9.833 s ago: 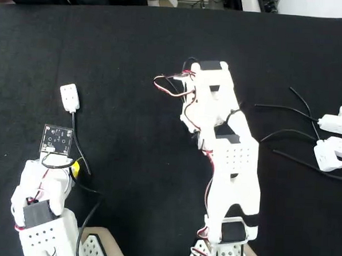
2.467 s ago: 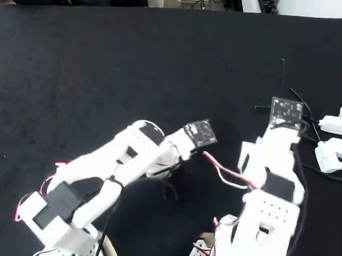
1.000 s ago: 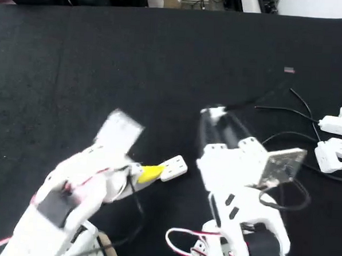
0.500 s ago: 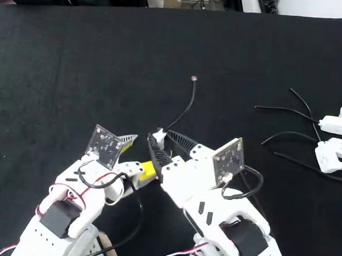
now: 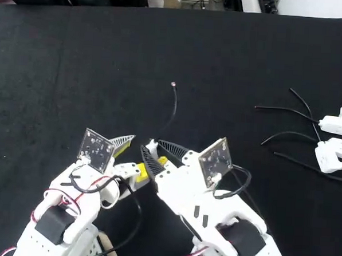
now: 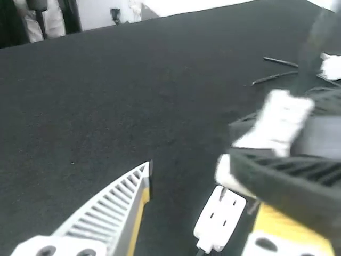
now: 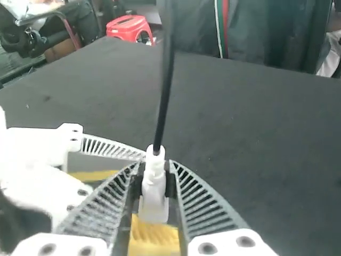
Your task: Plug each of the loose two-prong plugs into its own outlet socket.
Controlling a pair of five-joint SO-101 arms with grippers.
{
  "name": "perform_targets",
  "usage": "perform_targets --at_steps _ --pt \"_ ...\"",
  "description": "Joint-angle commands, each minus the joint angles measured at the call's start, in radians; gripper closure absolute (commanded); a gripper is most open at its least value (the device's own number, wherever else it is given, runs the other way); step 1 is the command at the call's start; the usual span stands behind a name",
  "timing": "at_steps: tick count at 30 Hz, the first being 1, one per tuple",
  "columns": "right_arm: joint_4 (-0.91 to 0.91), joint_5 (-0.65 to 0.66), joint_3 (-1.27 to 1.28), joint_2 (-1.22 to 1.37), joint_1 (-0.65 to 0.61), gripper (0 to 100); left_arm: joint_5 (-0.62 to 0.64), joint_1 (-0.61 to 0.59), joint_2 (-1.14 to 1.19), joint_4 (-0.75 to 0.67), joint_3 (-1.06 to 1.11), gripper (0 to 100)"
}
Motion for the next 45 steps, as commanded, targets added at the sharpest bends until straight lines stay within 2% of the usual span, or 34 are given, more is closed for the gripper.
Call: perform_targets --at_steps 1,13,15,20,23,27,31,34,45 --pt "0.055 0.031 -0.073 0.010 -0.006 98.7 0.005 -0.082 -0.006 -0.048 0.002 68" --pt "0.100 0.041 -0.081 0.012 0.000 98.7 0.005 -0.094 -0.006 -0.064 0.022 68" --pt "0.101 0.060 -0.088 0.013 0.057 98.7 0.002 -0.094 -0.006 -0.057 0.021 68" --pt "0.232 0.103 -0.200 0.117 0.338 98.5 -0.146 -0.102 -0.008 0.132 -0.054 68" --pt "0.255 0.104 -0.216 0.266 0.371 98.5 -0.180 -0.104 -0.008 0.259 -0.122 68" --pt "0.161 0.098 -0.168 0.437 0.385 98.6 -0.224 -0.140 -0.008 0.342 -0.150 68" --pt "0.121 0.044 -0.081 0.522 0.342 98.6 -0.247 -0.311 -0.008 0.158 -0.030 68" --pt "0.115 0.044 -0.042 0.532 0.342 98.6 -0.247 -0.394 -0.008 0.032 0.053 68" --pt "0.064 0.061 0.048 0.539 0.313 98.6 -0.247 -0.400 -0.006 0.020 0.064 68"
